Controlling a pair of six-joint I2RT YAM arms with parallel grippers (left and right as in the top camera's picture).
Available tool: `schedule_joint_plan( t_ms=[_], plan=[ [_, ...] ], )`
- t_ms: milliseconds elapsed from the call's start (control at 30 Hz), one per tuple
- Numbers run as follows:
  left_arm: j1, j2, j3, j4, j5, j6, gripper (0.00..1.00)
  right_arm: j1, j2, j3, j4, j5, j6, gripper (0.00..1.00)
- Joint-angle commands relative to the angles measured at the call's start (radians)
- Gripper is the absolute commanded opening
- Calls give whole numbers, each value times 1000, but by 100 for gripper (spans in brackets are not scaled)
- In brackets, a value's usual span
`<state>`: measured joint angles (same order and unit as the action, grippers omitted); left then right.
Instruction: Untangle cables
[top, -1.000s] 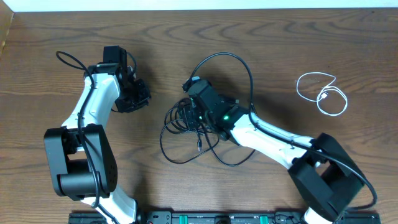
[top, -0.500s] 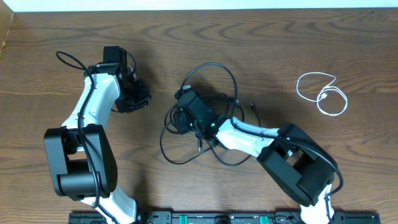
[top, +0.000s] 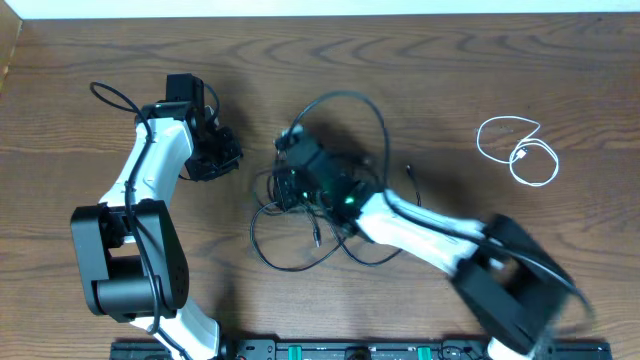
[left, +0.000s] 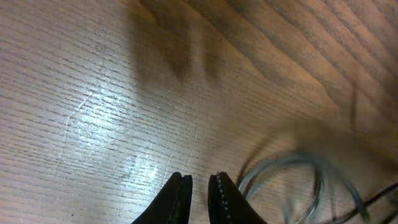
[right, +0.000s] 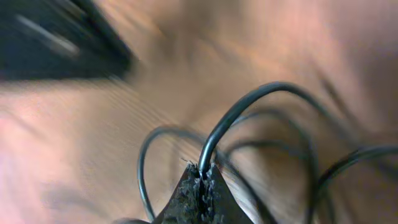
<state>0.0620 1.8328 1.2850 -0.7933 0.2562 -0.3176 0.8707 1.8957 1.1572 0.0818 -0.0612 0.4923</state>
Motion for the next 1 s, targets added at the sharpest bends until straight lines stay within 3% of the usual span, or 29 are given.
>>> schedule_joint_plan(
  t_ms=[0,433,667,800,967],
  plan=[
    [-1,-3,-11,-1,-6,-3,16,1,-188,21,12,-8,-88,1],
    [0,-3,-11,-1,-6,-3,16,-2,-406,21,31,-42,-213,1],
    [0,-3,-11,-1,-6,-3,16,-21,-403,21,-27,37,-118,1],
    [0,-3,-11,-1,-6,-3,17,-23,-404,21,26,-77,-122,1],
    [0,-3,-11,-2,-6,-3,17,-44,-404,21,86,-292,-226,1]
  ],
)
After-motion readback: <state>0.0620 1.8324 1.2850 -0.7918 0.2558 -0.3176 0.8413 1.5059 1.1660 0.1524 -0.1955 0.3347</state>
